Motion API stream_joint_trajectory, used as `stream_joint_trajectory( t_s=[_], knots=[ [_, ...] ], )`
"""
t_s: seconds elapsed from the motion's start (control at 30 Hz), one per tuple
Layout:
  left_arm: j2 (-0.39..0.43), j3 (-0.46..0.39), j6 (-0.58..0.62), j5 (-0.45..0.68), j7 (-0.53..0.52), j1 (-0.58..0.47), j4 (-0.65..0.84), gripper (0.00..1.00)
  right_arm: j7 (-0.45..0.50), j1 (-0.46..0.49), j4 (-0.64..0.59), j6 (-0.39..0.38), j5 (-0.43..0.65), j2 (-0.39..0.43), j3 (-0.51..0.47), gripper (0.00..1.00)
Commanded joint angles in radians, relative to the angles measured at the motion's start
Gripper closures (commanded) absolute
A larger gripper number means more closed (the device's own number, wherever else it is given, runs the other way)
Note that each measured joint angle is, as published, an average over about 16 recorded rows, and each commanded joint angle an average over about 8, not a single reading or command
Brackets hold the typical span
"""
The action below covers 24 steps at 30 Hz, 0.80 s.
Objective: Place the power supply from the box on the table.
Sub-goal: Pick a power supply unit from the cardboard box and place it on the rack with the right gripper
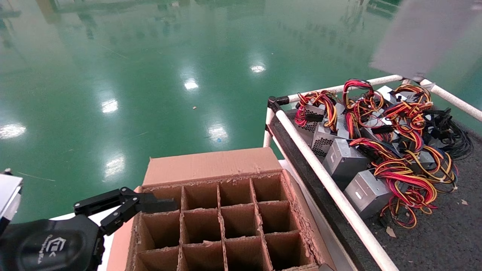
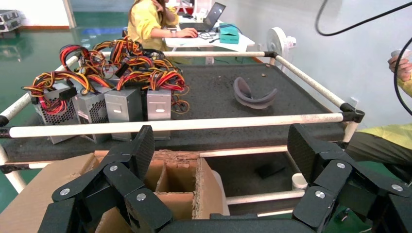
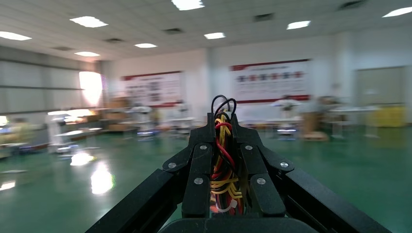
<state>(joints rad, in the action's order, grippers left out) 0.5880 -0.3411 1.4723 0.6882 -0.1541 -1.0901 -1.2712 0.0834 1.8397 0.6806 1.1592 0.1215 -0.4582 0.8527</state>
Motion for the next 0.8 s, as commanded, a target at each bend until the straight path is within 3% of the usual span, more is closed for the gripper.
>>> stream_joint_trajectory(
  t_s=[0.03,0.4,0.8],
  knots=[
    [0.0,0.0,0.0,0.0,0.0,0.0,0.0,0.0,0.0,0.004,-0.009,0.009,0.006,0.057,-0.006,1.0],
    [0.0,0.0,0.0,0.0,0.0,0.0,0.0,0.0,-0.015,-0.037,-0.137,0.132,0.018,0.235,-0.001,1.0],
    [0.0,0.0,0.0,0.0,0.0,0.0,0.0,0.0,-0.061,-0.146,-0.338,0.314,0.004,0.314,0.034,1.0]
  ],
)
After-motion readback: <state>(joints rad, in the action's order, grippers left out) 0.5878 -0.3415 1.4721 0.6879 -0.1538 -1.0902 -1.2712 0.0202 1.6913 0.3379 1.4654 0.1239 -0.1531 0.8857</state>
